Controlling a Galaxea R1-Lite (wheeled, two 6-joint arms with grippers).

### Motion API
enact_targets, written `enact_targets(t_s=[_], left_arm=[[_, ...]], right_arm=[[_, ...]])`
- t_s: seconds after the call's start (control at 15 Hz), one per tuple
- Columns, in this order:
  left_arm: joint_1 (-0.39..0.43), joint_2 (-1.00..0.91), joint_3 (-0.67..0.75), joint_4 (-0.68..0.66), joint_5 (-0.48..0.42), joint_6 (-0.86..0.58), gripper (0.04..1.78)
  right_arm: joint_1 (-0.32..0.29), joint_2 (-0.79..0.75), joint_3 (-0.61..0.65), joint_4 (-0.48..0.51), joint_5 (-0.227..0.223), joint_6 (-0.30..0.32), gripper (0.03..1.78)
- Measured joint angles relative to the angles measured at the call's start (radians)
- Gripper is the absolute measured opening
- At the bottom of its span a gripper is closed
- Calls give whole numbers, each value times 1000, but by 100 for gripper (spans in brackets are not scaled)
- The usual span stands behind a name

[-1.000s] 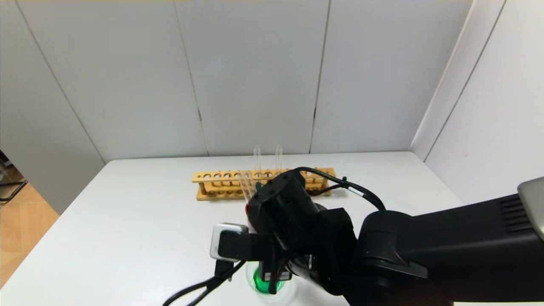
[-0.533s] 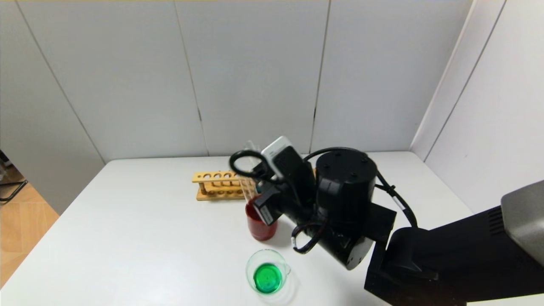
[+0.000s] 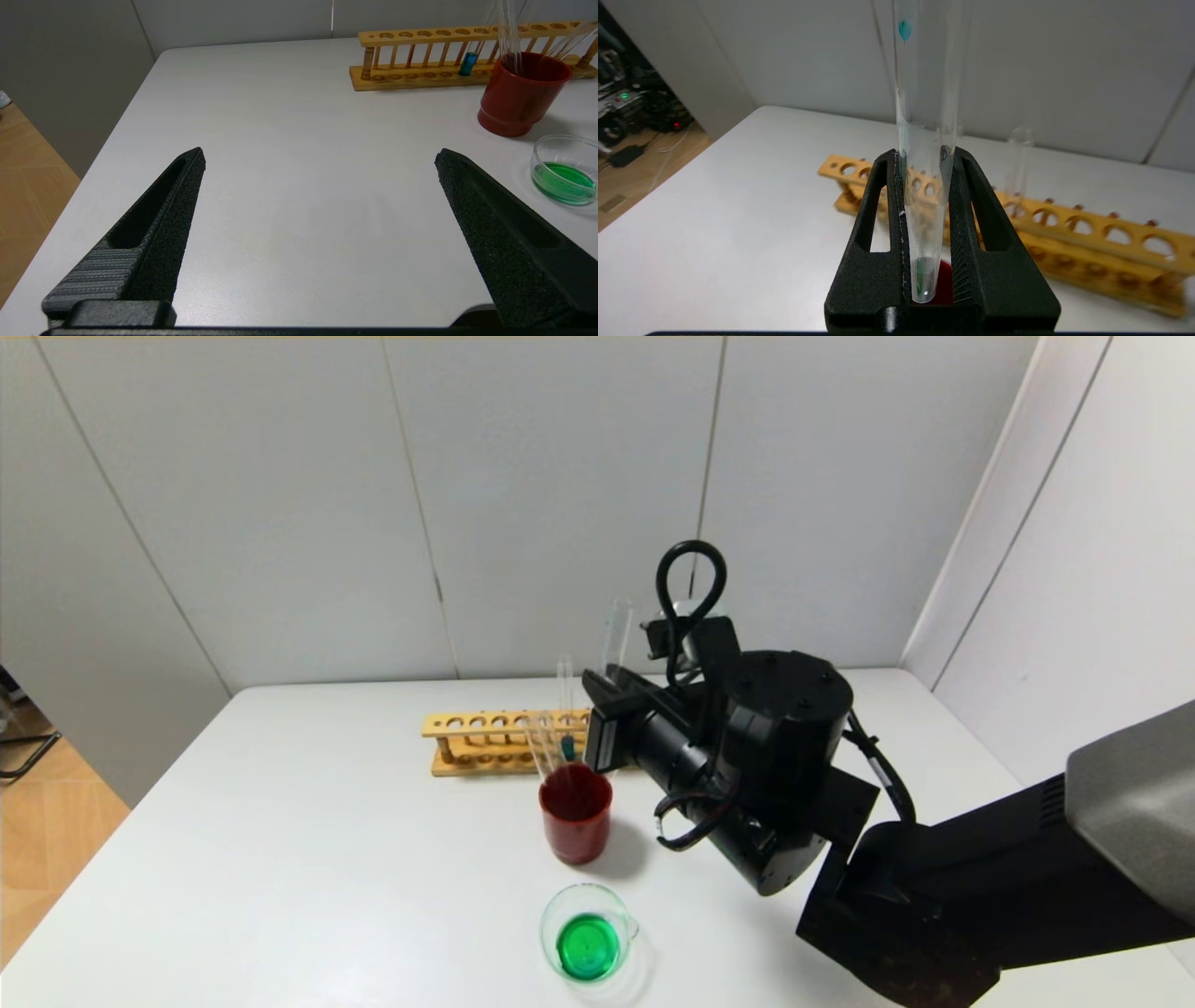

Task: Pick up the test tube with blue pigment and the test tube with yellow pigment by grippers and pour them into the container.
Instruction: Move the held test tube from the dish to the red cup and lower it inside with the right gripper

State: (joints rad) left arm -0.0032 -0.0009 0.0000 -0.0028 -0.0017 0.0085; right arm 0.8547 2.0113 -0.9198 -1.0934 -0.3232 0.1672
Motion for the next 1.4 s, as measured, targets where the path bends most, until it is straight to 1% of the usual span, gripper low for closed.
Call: enact_targets(t_s=[0.27, 0.53, 0.73, 0.8, 0.93, 1.13, 1.4], left_arm=[[0, 0, 0, 0, 0, 0, 174], [0, 0, 0, 0, 0, 0, 174], [0, 0, 0, 0, 0, 0, 174], [0, 0, 0, 0, 0, 1, 174], [0, 0, 0, 0, 0, 0, 174], [0, 0, 0, 0, 0, -1, 174], [0, 0, 0, 0, 0, -1, 174]], right_arm=[[68, 25, -6, -1, 8, -3, 33], [78, 72, 5, 0, 13, -12, 33], [70, 111, 12, 1, 14, -26, 33], [61, 122, 10, 3, 21, -29, 33], [47, 139, 2, 1, 44, -57, 33], [33, 147, -28, 0, 46, -77, 33], [18, 136, -68, 0, 47, -81, 33]])
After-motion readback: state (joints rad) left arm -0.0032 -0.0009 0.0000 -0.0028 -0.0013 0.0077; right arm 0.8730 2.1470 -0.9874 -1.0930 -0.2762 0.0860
